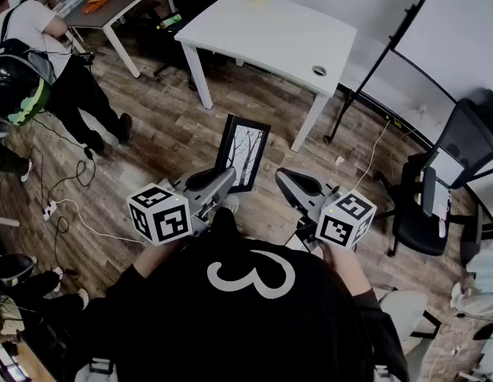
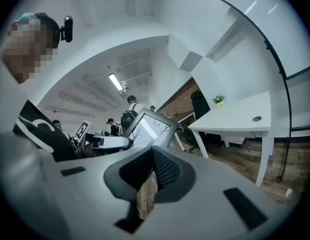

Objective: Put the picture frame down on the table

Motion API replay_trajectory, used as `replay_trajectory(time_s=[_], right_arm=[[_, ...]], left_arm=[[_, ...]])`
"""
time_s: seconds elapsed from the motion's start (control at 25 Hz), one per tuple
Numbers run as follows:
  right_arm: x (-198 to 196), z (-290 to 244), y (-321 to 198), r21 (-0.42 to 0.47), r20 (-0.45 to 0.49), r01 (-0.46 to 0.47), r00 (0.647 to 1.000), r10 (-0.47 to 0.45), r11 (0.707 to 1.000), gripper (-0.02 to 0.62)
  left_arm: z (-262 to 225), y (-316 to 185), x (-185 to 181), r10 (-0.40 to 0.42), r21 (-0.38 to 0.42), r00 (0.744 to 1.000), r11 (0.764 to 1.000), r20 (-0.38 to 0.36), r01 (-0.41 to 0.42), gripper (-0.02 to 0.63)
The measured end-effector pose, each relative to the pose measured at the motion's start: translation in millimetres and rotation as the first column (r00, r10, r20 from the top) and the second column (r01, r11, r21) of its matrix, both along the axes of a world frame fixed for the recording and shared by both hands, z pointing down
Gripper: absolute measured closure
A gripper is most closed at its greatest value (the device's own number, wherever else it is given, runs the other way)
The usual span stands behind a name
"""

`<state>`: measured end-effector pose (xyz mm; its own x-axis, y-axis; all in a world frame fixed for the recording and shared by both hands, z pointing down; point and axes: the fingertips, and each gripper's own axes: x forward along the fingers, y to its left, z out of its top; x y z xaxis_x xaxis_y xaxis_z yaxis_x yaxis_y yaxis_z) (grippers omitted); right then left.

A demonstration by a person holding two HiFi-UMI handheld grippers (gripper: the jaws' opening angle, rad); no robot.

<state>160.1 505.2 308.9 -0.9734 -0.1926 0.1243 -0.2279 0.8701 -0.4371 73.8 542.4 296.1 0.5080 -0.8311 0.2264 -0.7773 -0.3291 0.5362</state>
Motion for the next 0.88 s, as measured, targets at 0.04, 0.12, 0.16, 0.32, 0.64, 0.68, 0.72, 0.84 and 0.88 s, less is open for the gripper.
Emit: replay_trajectory(time_s=[0.04,0.12,0.16,0.32,0.64,0.68,0.72,0.84,0.88], right_arm=[[0.5,-0.3,0.4,0.001,-0.001,-0.001,1.0,0.001,1.0,0.572],[1.4,-0.4,0.7,0.003,-0.002,-0.002,1.0,0.002,1.0,0.572],[1.6,0.0,0.3,0.005,-0.002,-0.003,1.0,0.003,1.0,0.572],[2.8,1.4,-1.3,0.006,-0.008,-0.014,1.0,0.014,1.0,0.572],[2.2,2.8,-1.8,0.013,-0.01,-0.034,0.999,0.034,0.999,0.571],[1.9,2.8,-4.5,0.008,-0.01,-0.041,0.999,0.041,0.999,0.571],[1.1,3.6,-7.9,0.002,-0.009,-0.047,0.999,0.047,0.999,0.571],[-2.9,11.9,-16.2,-0.019,-0.002,-0.056,0.998,0.056,0.998,0.571],[-4.7,14.6,-18.7,-0.025,-0.001,-0.059,0.998,0.059,0.998,0.571]], left_arm=[[-0.4,0.3,1.2,0.004,0.001,1.0,1.0,0.001,-0.004,0.546],[-1.1,0.6,2.9,0.009,0.002,1.0,1.0,0.002,-0.009,0.546],[-1.3,0.6,3.1,0.01,0.002,1.0,1.0,0.001,-0.01,0.546],[-0.3,0.2,2.8,0.01,0.0,1.0,1.0,-0.005,-0.01,0.546],[2.6,-1.0,1.8,0.023,0.009,0.999,1.0,-0.027,-0.022,0.546],[3.0,-3.0,1.1,0.026,0.009,0.999,1.0,-0.028,-0.026,0.546],[4.2,-5.8,0.0,0.029,0.009,0.999,1.0,-0.028,-0.029,0.546],[13.8,-13.4,-4.5,0.04,-0.002,0.999,0.999,-0.035,-0.04,0.546],[17.0,-15.9,-6.5,0.043,-0.007,0.998,0.999,-0.039,-0.044,0.546]])
